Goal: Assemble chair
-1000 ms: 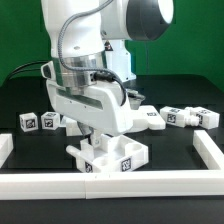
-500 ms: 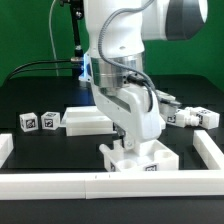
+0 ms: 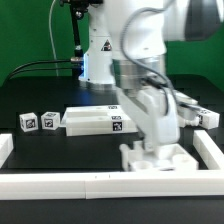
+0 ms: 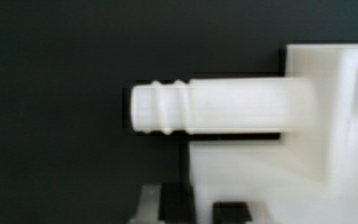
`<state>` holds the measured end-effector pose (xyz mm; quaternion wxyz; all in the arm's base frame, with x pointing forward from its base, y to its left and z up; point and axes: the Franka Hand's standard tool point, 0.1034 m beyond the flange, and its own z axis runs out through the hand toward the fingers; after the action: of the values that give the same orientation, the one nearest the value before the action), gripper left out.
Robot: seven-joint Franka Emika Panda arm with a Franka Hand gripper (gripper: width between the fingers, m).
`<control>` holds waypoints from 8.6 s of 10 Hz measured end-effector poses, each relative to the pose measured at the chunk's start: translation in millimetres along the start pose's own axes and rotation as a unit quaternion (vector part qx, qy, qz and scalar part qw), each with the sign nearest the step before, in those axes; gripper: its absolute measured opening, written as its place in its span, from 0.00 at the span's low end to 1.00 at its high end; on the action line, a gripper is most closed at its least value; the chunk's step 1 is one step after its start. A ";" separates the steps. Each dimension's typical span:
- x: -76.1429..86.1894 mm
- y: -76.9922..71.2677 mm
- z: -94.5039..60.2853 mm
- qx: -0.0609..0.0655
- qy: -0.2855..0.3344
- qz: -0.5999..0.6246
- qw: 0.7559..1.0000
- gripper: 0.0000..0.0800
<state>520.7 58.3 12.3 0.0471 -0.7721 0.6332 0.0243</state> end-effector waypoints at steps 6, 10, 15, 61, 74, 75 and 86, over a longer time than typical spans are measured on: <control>-34.5 -17.2 4.1 -0.006 -0.006 0.104 0.995 0.04; -34.5 -16.7 4.5 -0.007 -0.007 0.104 0.995 0.04; -32.4 -20.5 -9.9 -0.013 -0.019 0.082 0.996 0.72; -147.2 57.2 -17.5 -0.246 -0.291 -0.484 0.788 0.81; -168.7 77.5 4.5 -0.319 -0.334 -0.507 0.728 0.81; -169.9 76.7 4.4 -0.316 -0.335 -0.507 0.728 0.81; -178.8 95.3 15.8 -0.348 -0.333 -0.467 0.741 0.29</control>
Offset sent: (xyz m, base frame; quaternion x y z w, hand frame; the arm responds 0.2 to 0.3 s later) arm 0.0258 0.0295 -0.0070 -0.0088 0.0030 0.0612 0.9981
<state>392.4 215.9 9.9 -0.0109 -0.8767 0.0844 0.4735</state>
